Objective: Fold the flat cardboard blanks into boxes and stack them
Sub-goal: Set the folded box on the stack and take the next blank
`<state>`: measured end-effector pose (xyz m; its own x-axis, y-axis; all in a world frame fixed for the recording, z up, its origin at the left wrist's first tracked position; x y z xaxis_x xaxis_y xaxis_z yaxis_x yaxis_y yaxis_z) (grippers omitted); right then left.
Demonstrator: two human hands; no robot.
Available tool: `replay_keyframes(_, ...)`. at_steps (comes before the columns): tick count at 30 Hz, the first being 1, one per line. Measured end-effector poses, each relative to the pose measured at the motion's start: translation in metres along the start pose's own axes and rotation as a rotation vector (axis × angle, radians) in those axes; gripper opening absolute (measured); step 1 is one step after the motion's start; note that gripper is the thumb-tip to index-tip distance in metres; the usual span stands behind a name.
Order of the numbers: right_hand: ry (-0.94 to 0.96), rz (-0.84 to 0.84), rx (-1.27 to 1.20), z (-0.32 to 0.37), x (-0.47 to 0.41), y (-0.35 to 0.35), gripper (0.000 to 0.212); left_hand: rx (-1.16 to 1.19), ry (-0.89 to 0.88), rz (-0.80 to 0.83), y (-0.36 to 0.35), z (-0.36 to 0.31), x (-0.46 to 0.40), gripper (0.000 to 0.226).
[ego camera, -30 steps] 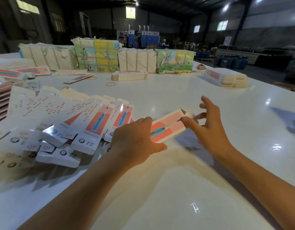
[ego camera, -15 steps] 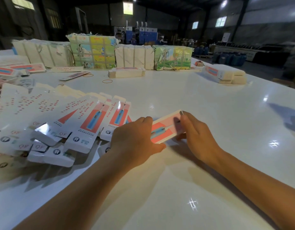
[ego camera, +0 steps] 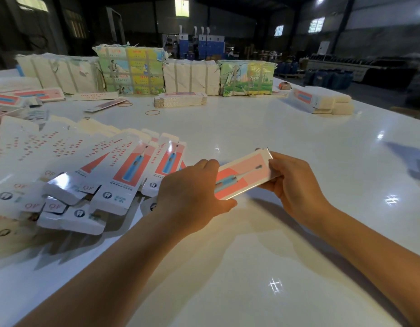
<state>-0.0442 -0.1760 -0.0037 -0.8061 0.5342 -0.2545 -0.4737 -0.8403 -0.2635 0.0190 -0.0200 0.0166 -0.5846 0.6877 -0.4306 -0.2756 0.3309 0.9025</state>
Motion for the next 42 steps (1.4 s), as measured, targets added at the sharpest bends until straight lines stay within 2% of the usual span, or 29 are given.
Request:
replay_keyframes(6,0.065,-0.039,0.077,0.007,0.004,0.003,0.062,0.051,0.003,0.034,-0.003,0.0,-0.001,0.062)
replay_keyframes(12,0.181,0.012,0.221,0.017,0.01,-0.005,0.068,0.019,-0.011,0.032,-0.001,-0.003,-0.001,0.061)
replay_keyframes(17,0.32,0.057,0.218,0.025,0.018,-0.01,0.051,0.034,-0.015,-0.006,0.001,-0.004,0.0,0.062)
replay_keyframes(21,0.278,0.046,0.2,0.022,0.016,-0.011,0.03,0.039,-0.007,0.001,0.0,-0.003,0.0,0.061)
replay_keyframes(23,0.281,0.053,0.303,0.02,0.017,-0.013,0.024,0.04,0.0,-0.007,0.0,-0.002,0.0,0.06)
replay_keyframes(25,0.31,0.093,0.456,0.017,0.021,-0.018,0.036,0.034,-0.002,-0.021,0.001,-0.003,-0.001,0.058)
replay_keyframes(29,0.326,0.164,0.567,0.012,0.025,-0.024,0.026,-0.014,0.003,-0.028,-0.002,-0.002,-0.001,0.057)
replay_keyframes(32,0.232,0.16,0.455,0.007,0.018,-0.021,0.035,-0.013,0.018,-0.015,-0.003,0.003,0.0,0.057)
replay_keyframes(36,0.12,0.034,0.275,0.002,0.012,-0.007,0.048,-0.009,0.059,0.005,-0.005,0.009,-0.002,0.056)
replay_keyframes(39,0.177,0.139,0.467,0.0,0.021,-0.02,0.034,-0.027,0.068,-0.009,-0.004,0.01,-0.003,0.054)
replay_keyframes(42,0.196,0.241,0.527,-0.002,0.026,-0.03,0.046,-0.037,0.05,-0.008,-0.001,0.012,-0.002,0.055)
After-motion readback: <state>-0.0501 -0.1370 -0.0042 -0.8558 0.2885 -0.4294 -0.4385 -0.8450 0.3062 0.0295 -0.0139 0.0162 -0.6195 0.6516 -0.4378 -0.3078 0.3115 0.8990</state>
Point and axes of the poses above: each hand's wrist, its own x-axis away from the middle knuckle, its own y-axis out of the back of the hand, z = x × y, the point moved 9 cm from there along -x, towards the middle knuckle, and after that the axes turned 10 degrees about -x, right-handed, at the moved point
